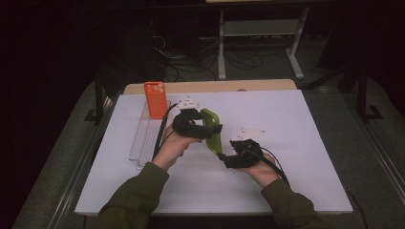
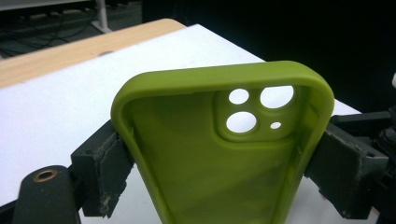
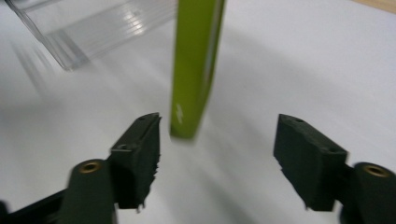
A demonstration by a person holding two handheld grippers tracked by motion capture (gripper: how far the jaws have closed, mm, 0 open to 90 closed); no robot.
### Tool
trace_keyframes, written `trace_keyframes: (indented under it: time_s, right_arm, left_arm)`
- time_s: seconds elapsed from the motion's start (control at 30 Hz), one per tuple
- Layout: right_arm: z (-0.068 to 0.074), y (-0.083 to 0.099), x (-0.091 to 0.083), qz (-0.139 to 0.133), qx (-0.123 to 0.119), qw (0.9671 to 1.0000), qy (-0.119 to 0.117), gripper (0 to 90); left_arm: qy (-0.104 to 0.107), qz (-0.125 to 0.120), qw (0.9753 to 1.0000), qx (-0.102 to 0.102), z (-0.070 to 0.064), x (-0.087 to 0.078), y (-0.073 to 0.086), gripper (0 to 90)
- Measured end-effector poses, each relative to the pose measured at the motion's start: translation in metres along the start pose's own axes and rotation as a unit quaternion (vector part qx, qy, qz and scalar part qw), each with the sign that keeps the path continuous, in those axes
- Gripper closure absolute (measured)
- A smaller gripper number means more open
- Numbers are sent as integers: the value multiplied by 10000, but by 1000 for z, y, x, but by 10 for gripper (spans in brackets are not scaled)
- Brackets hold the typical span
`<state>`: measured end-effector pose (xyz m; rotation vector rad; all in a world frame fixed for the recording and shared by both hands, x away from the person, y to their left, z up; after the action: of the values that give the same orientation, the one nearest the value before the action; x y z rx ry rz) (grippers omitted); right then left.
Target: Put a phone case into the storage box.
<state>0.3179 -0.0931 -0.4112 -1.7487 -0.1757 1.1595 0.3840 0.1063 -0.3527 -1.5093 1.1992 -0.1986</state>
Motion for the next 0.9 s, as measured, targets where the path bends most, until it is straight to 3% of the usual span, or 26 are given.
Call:
trace_keyframes:
  time_s: [0.2,0.3,0.57,0.73,0.9]
  right_arm:
    - [-13,11,-10,1,-32,10000,-58,166]
    - [-17,17,-16,-35,-151,9999,-45,130]
    - [-24,35,-27,-37,-201,9998,55,41]
    - [-27,48,-31,130,-219,9996,119,0]
    - [-30,58,-36,92,-193,9996,156,0]
  left_arm:
    - [-161,-103,9998,35,8,-11,-15,148]
    - [-269,-145,9995,64,13,-16,-23,149]
    - [-531,-273,9982,106,26,-32,-42,149]
    - [-742,-327,9966,115,34,-42,-53,149]
    - [-1029,-433,9937,96,46,-51,-61,149]
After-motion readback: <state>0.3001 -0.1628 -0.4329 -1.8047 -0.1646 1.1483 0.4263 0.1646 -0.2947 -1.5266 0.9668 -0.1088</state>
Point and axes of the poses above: each handheld gripper's, and its own axes: x roughly forward along the jaws, y roughly out of its underside, z roughly to its left, the point moved 1 cm from there along x, roughly forward along the jaws, and after that the axes turned 10 degrees about -x, right-handed, at the moved point
